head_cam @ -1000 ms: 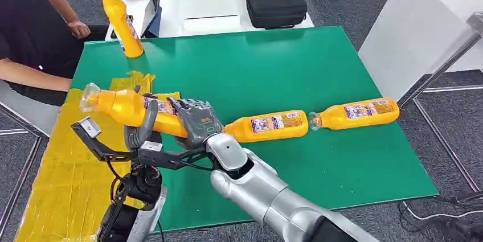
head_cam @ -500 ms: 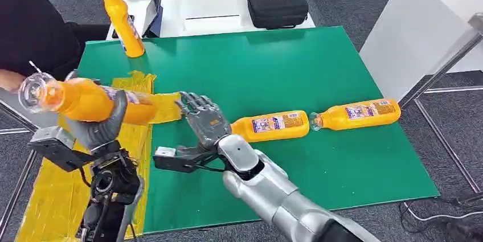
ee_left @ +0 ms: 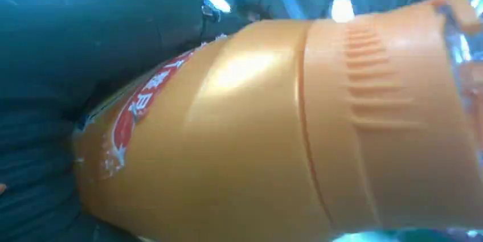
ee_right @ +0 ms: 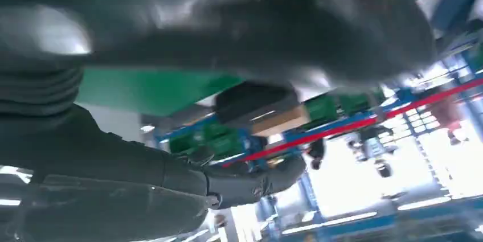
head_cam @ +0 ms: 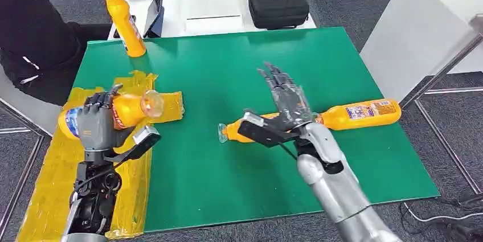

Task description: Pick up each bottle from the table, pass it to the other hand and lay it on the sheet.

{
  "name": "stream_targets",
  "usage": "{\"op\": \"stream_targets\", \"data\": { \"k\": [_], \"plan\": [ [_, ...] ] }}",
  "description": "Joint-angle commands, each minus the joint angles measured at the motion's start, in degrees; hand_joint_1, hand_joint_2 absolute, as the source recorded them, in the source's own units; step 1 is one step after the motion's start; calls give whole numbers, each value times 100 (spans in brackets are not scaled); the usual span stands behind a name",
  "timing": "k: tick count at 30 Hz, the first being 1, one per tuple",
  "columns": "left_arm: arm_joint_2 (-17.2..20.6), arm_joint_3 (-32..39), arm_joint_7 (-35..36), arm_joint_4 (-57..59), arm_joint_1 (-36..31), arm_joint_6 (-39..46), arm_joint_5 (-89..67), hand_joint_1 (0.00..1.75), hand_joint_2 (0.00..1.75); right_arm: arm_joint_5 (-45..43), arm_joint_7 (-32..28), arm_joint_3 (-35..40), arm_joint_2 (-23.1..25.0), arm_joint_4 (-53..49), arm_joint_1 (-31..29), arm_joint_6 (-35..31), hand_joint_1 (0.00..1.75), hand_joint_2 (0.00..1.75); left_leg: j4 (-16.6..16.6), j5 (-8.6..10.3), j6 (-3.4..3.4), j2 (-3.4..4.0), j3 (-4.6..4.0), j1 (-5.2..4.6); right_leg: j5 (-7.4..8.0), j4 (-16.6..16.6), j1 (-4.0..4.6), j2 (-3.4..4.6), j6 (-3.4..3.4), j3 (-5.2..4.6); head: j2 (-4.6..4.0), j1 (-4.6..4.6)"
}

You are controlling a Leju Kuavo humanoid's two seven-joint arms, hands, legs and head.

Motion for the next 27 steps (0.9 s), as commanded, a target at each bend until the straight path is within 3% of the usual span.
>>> {"op": "stream_targets", "data": {
  "k": [1,4,9,11,15,16,19,27],
  "plan": [
    [360,-812,761,2557,-569,-25,-491,175,175,-75,-89,-446,-1030,-876,576,175,0,175,-4,-5,-3,-7,19,-7,-11,-3,-3,-21,2,27,0,0],
    [535,-1694,1329,3411,-924,-515,-482,175,175,101,132,-402,-1310,-1040,752,855,0,175,-6,-8,-5,-19,28,-10,-21,0,-4,-38,2,40,0,-2],
    [576,-2176,1461,3779,-905,-818,-206,175,175,310,184,-418,-1693,-1031,1188,1325,0,175,-8,-7,-4,-14,25,-9,-15,-6,-4,-29,3,35,0,-4],
    [567,-2304,1437,3877,-973,-1251,-39,19,175,437,214,-406,-1717,-919,1191,1442,0,175,-5,-7,-3,-2,18,-6,-9,-7,0,-14,3,30,0,0],
    [567,-2351,1433,3863,-1019,-1328,26,19,175,445,207,-412,-1661,-811,1112,1453,0,175,-5,-9,-6,5,34,-11,-11,-3,-3,-12,2,46,0,0],
    [565,-2365,1410,3913,-1052,-1614,185,0,0,491,226,-392,-1667,-788,1080,1515,0,175,-6,-12,-8,11,46,-11,-13,-4,-3,-10,3,61,0,-2],
    [606,-2276,1230,3794,-995,-1689,615,0,0,533,203,-356,-1717,-527,953,1578,0,175,-7,-7,-5,12,45,-8,-5,-7,-1,-4,4,55,0,-2],
    [591,-1915,554,3031,-820,-1964,2124,0,0,691,-52,73,-1700,1077,-285,1327,0,175,-5,6,-1,27,62,-11,7,-3,-2,9,4,70,0,-4]
  ]
}}
